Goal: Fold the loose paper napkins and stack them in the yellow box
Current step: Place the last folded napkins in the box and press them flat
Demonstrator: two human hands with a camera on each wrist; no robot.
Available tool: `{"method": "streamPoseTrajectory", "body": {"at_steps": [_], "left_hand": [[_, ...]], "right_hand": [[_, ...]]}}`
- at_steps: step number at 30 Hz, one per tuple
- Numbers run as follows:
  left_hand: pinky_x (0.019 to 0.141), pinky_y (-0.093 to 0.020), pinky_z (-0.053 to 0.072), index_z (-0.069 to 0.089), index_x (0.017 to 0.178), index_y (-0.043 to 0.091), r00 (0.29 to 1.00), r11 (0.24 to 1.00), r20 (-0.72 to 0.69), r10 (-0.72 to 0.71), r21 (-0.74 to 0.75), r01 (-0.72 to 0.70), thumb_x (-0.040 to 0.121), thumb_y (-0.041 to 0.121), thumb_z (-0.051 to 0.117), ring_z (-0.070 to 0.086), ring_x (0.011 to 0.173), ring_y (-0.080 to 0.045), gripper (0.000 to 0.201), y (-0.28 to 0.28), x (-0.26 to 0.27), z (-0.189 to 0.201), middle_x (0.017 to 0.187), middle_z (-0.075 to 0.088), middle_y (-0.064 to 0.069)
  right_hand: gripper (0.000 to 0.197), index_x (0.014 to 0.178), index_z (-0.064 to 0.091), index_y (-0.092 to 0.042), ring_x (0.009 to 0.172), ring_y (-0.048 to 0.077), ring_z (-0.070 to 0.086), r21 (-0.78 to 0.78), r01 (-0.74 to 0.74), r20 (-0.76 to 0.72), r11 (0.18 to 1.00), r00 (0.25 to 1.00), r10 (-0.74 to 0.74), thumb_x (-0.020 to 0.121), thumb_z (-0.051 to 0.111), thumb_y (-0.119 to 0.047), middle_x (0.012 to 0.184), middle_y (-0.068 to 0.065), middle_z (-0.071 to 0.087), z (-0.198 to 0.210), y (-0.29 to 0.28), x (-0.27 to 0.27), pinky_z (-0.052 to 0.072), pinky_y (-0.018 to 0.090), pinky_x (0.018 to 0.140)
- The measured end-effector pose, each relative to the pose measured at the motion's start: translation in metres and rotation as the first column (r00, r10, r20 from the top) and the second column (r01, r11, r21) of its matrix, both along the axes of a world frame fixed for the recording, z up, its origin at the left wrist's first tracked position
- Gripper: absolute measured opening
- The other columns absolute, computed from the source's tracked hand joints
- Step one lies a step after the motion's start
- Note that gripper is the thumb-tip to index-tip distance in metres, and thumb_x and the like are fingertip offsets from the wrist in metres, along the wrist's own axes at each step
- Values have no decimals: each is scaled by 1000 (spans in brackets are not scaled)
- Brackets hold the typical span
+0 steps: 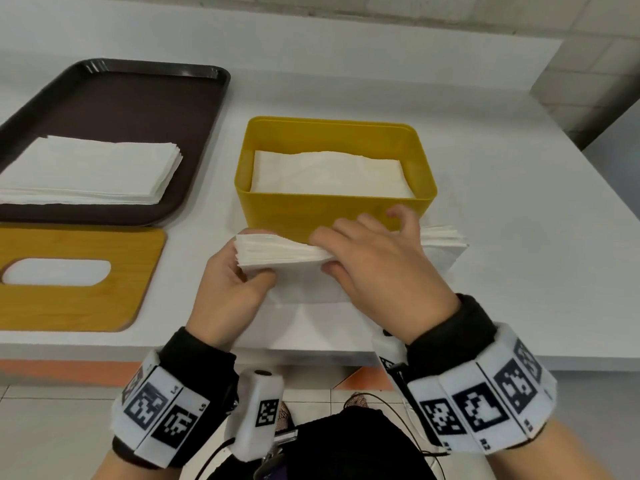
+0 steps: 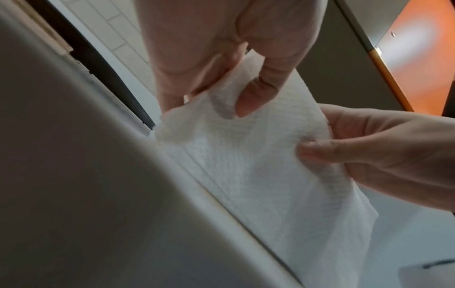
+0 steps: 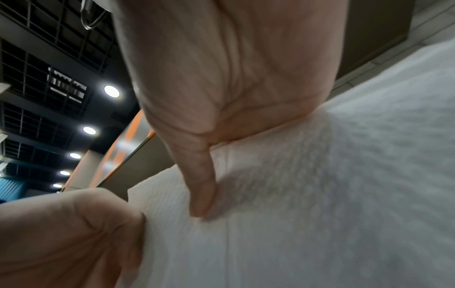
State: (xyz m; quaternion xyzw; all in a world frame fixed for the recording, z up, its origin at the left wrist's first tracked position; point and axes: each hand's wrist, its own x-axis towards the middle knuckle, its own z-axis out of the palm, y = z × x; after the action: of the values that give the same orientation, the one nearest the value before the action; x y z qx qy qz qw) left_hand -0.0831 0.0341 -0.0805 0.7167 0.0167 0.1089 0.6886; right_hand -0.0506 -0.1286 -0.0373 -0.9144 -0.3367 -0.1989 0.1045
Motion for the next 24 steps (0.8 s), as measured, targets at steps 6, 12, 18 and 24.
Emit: {"method": "streamPoseTrajectory", "body": {"at_steps": [6,12,18,24], "left_hand": [[73,-13,46,55,88,17,1000,999,-5,11,-51,-12,60,0,48,59,81,-1,33,0,2,0,82,65,11],[75,-17,46,53,87,16,1000,998,-27,-4,-62,2,60,1,48,58,86,-7,31,-4,5,-5,88,62,2],[79,-15,45,50,90,19,999,996,-21,-25,-84,23,62,2,49,57,84,0,33,-6,7,-8,80,61,17],[70,-17,43,52,77,18,999,999,-38,-17,-37,15,64,5,55,56,78,-7,19,-7,9,-14,77,63,10]], "right_hand": [[14,87,61,-25,69,22,55,-20,7,13,1000,1000,-7,73,58,-23,68,-6,53,11,-2,3,21,39,80],[41,78,57,-18,62,22,55,-104,36,-15,994,999,-37,50,82,0,61,-5,52,1,-4,5,22,39,75],[28,76,59,-18,61,22,55,-115,-34,-27,993,999,32,60,80,-8,60,-5,52,14,-2,11,20,39,75],[35,95,53,-21,74,21,54,-296,-43,-218,954,976,-24,70,74,-8,75,-7,52,20,3,13,16,32,70]]}}
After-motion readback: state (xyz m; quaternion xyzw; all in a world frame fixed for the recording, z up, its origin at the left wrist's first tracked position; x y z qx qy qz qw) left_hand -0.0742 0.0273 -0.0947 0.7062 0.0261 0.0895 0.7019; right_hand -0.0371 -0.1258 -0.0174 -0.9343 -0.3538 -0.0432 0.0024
